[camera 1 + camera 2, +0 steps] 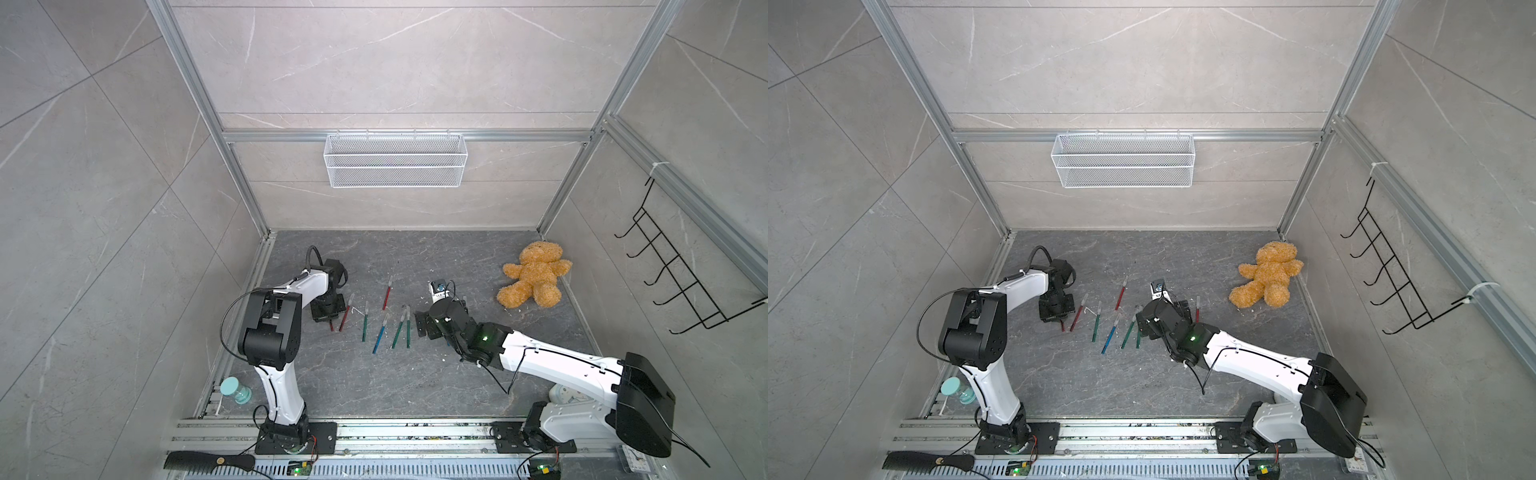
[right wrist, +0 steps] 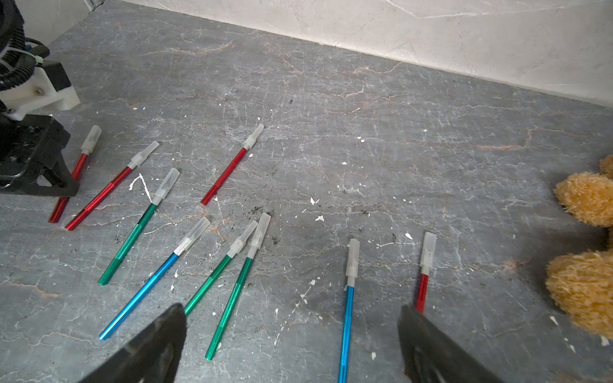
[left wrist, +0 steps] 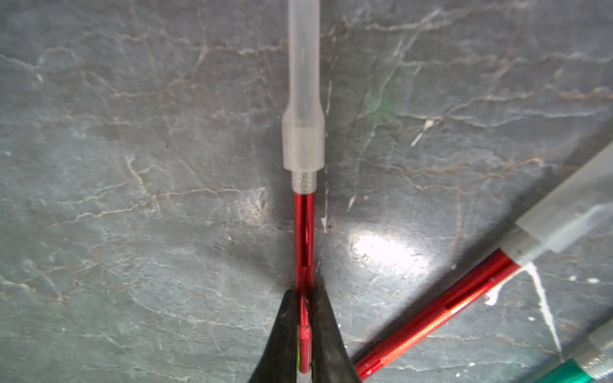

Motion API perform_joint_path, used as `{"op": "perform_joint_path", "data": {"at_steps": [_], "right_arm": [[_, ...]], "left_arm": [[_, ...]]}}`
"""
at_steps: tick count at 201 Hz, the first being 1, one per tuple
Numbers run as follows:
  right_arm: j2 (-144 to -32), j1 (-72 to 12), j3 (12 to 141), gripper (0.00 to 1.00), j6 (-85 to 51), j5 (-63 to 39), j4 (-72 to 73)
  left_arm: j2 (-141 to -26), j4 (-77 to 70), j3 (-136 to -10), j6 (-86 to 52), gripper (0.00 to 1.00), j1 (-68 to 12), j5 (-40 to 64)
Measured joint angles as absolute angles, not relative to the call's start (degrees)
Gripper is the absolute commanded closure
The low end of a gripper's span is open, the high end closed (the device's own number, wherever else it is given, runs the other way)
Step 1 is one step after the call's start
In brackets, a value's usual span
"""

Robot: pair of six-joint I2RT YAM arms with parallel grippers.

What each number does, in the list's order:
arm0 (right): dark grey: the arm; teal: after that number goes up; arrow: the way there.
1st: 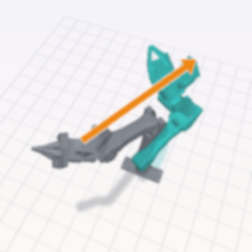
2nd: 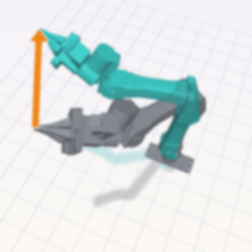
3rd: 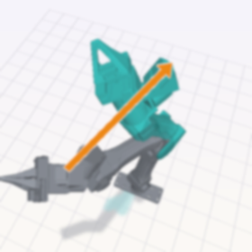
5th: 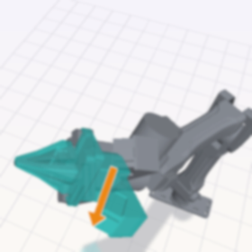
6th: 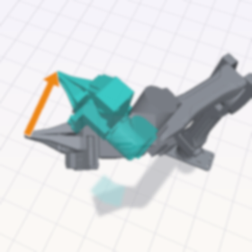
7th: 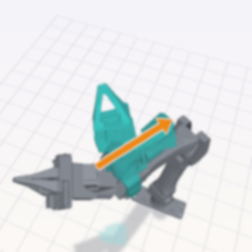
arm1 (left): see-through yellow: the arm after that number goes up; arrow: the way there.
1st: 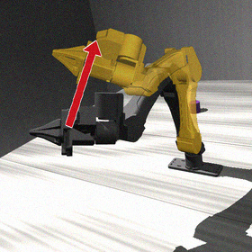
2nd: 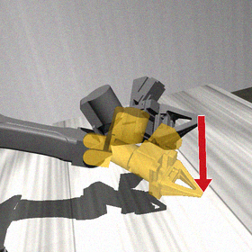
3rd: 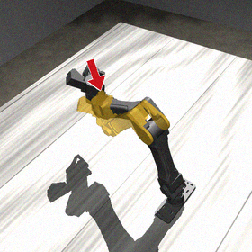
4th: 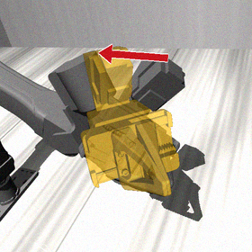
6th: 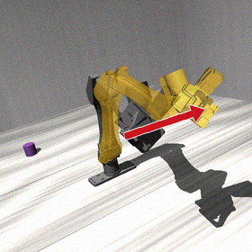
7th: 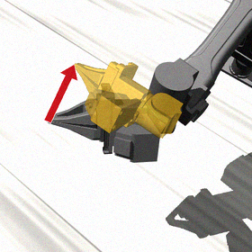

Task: Remove protective caps from carving knives
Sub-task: Pick up the carving knife from the center of the board, then remove the protective sleeve from the carving knife.

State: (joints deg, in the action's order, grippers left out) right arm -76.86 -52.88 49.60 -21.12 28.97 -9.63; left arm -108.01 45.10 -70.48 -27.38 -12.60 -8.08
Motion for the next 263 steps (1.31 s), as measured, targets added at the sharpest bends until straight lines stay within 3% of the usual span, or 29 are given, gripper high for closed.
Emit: {"op": "perform_joint_path", "data": {"at_steps": [75,116,173,218,263], "right_arm": [[-76.2,-52.66,52.38,0.0,-22.37,22.17,-11.11],[-75.31,-47.68,57.89,0.03,-28.93,7.79,-11.99],[-79.18,-40.99,61.82,0.17,-40.88,-12.05,-6.76],[-85.08,-40.95,61.49,0.35,-49.54,-20.67,1.13],[-90.54,-41.69,58.26,0.38,-56.45,-25.15,12.08]], "left_arm": [[-90.98,47.29,-64.66,-24.8,1.0,-15.05,-7.77],[-78.0,46.04,-59.29,-20.25,1.0,-21.85,-3.73],[-68.88,43.51,-53.67,-14.48,1.0,-35.51,0.45],[-66.41,41.69,-52.77,-13.17,1.0,-36.69,1.91],[-66.41,40.38,-52.77,-12.58,1.0,-37.63,3.18]]}}
